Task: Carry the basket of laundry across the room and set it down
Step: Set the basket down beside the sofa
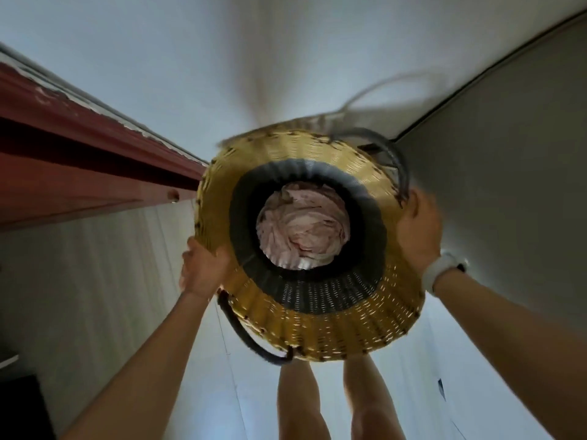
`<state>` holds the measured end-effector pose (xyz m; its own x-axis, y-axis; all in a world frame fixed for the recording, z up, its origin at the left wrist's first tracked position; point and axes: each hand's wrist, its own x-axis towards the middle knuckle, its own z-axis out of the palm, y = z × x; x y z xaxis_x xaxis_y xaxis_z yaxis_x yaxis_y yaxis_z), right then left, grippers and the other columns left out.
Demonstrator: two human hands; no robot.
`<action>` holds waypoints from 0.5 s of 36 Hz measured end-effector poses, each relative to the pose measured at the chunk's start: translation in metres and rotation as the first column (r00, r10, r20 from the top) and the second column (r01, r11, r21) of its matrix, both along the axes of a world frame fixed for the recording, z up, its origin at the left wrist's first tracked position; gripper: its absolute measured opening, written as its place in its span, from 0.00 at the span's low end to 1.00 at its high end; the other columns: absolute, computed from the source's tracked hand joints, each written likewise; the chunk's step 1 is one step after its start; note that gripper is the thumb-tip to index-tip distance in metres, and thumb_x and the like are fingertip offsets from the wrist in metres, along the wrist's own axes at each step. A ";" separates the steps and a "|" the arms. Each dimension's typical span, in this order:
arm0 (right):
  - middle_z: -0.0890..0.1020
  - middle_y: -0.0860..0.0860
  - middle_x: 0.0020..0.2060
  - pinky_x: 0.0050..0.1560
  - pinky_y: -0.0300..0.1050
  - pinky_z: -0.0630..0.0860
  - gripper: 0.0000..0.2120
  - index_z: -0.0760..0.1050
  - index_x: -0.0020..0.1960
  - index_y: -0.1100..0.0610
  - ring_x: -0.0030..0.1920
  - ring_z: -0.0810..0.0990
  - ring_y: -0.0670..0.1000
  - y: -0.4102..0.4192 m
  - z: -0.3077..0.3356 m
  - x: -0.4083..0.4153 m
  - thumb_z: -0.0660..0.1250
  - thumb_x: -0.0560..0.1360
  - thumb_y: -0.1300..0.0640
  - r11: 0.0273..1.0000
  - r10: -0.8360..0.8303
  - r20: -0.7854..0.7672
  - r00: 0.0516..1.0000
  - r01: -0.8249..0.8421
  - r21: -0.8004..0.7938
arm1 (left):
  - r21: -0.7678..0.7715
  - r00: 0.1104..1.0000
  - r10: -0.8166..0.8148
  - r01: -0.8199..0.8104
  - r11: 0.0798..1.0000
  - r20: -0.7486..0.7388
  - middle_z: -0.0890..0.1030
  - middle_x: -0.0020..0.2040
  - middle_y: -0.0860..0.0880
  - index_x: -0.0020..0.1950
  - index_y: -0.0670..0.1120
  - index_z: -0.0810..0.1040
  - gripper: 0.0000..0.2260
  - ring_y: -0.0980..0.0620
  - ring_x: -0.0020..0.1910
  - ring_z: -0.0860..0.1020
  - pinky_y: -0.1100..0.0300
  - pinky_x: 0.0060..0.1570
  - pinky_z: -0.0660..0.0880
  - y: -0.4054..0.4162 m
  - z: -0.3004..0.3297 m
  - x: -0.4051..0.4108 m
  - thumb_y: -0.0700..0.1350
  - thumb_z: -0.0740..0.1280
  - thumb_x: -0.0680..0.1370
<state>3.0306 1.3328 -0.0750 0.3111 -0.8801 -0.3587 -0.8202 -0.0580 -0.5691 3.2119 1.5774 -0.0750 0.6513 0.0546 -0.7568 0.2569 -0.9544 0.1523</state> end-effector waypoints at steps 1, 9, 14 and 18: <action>0.75 0.59 0.53 0.55 0.49 0.70 0.16 0.71 0.60 0.61 0.55 0.74 0.59 -0.005 0.001 0.006 0.50 0.80 0.57 0.998 0.060 0.011 0.998 -0.060 -0.001 | 0.023 1.000 0.020 -0.020 1.000 -0.020 0.74 0.61 0.37 0.69 0.43 0.61 0.30 0.36 0.55 0.77 0.44 0.53 0.76 0.006 0.001 -0.003 0.55 0.60 0.70; 0.70 0.61 0.66 0.65 0.62 0.68 0.20 0.62 0.68 0.59 0.66 0.69 0.64 0.020 -0.008 -0.031 0.54 0.78 0.54 0.994 -0.064 -0.211 0.975 0.081 0.069 | -0.121 0.971 -0.063 0.092 0.988 0.231 0.61 0.73 0.37 0.76 0.47 0.49 0.29 0.33 0.68 0.66 0.40 0.62 0.67 -0.010 0.003 0.010 0.44 0.59 0.78; 0.71 0.62 0.65 0.64 0.63 0.69 0.20 0.62 0.69 0.57 0.62 0.71 0.67 0.035 -0.011 -0.056 0.54 0.78 0.55 0.989 -0.072 -0.295 0.953 0.107 0.101 | -0.030 0.955 -0.179 0.192 0.981 0.237 0.57 0.75 0.35 0.77 0.50 0.44 0.31 0.31 0.70 0.61 0.39 0.66 0.61 -0.019 -0.008 0.020 0.45 0.58 0.79; 0.78 0.63 0.51 0.51 0.54 0.74 0.15 0.73 0.58 0.61 0.51 0.76 0.66 0.002 -0.018 -0.051 0.52 0.76 0.60 0.997 0.045 -0.262 0.964 -0.025 0.079 | -0.046 0.962 -0.124 0.139 0.989 0.243 0.60 0.70 0.33 0.76 0.51 0.51 0.29 0.31 0.67 0.63 0.39 0.63 0.66 -0.013 -0.005 0.012 0.44 0.59 0.78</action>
